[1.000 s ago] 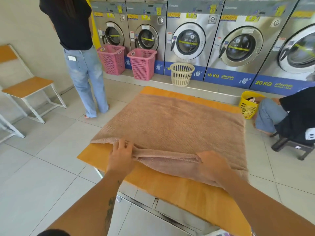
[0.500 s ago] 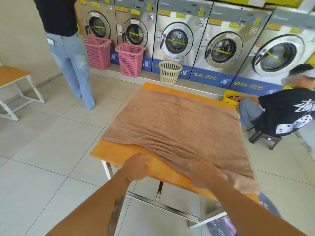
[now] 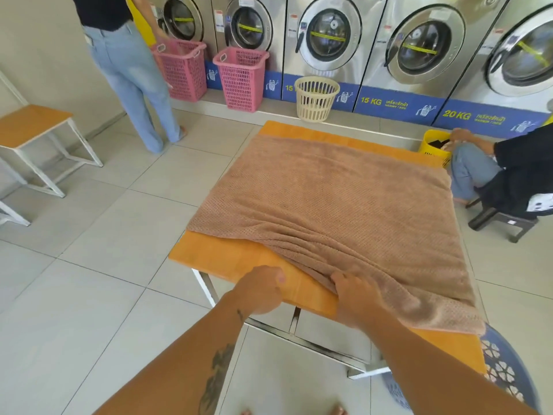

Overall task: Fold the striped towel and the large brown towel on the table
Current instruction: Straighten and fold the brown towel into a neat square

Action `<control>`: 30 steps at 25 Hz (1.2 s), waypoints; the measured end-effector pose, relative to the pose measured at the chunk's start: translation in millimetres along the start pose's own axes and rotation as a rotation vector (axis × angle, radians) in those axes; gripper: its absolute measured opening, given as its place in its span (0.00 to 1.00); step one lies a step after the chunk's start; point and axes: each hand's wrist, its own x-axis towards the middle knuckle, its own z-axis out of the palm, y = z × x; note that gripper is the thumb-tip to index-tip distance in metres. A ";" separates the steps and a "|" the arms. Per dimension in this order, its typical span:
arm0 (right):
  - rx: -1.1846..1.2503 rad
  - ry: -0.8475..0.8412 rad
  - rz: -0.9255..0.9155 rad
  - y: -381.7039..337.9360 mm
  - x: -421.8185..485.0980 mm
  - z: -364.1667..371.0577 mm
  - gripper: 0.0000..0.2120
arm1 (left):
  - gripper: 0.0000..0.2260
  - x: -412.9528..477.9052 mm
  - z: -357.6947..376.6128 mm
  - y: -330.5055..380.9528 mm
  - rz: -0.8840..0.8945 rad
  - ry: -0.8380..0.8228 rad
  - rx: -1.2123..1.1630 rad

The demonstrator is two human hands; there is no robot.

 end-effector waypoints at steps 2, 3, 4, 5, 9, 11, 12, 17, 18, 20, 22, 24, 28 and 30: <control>0.225 -0.039 -0.025 8.9 6.7 -16.3 0.09 | 0.18 3.2 2.0 9.2 -0.004 0.024 0.005; 0.363 -0.104 -0.052 14.5 9.9 -29.0 0.09 | 0.20 5.5 2.4 14.3 0.004 0.054 -0.012; 0.505 -0.161 -0.058 22.9 14.5 -44.4 0.12 | 0.22 8.9 2.4 20.7 0.015 0.093 -0.042; 0.656 -0.179 -0.031 31.1 14.9 -63.0 0.15 | 0.25 13.0 2.5 27.6 0.027 0.145 -0.075; 1.074 -0.295 -0.021 74.5 18.9 -127.6 0.04 | 0.30 34.4 5.2 73.6 0.060 0.480 -0.073; 0.923 -0.351 -0.174 90.1 20.3 -141.9 0.10 | 0.29 50.0 8.5 94.7 0.047 0.658 -0.104; 0.845 -0.346 -0.214 91.8 19.8 -145.6 0.17 | 0.28 56.9 9.6 102.8 0.034 0.720 -0.119; 0.637 -0.264 -0.318 90.5 12.5 -152.7 0.19 | 0.18 66.2 2.0 125.7 -0.100 0.871 -0.164; 0.636 -0.252 -0.349 91.3 10.5 -155.8 0.12 | 0.18 62.8 -3.3 121.9 -0.125 0.875 -0.189; 0.634 -0.189 -0.379 91.4 7.7 -159.8 0.08 | 0.15 57.3 -13.8 103.5 -0.136 0.884 -0.187; 0.581 -0.083 -0.382 91.2 13.4 -152.0 0.12 | 0.11 48.2 -20.3 78.5 -0.130 0.872 -0.132; 0.504 -0.025 -0.397 86.6 19.0 -136.2 0.13 | 0.08 35.8 -21.0 53.0 -0.164 0.854 -0.082; 0.351 0.056 -0.406 68.9 29.2 -98.8 0.11 | 0.09 7.7 -11.9 10.2 -0.138 0.971 -0.034; 0.310 0.082 -0.409 56.8 29.5 -89.1 0.12 | 0.12 -1.3 -17.5 -6.8 -0.175 0.992 -0.036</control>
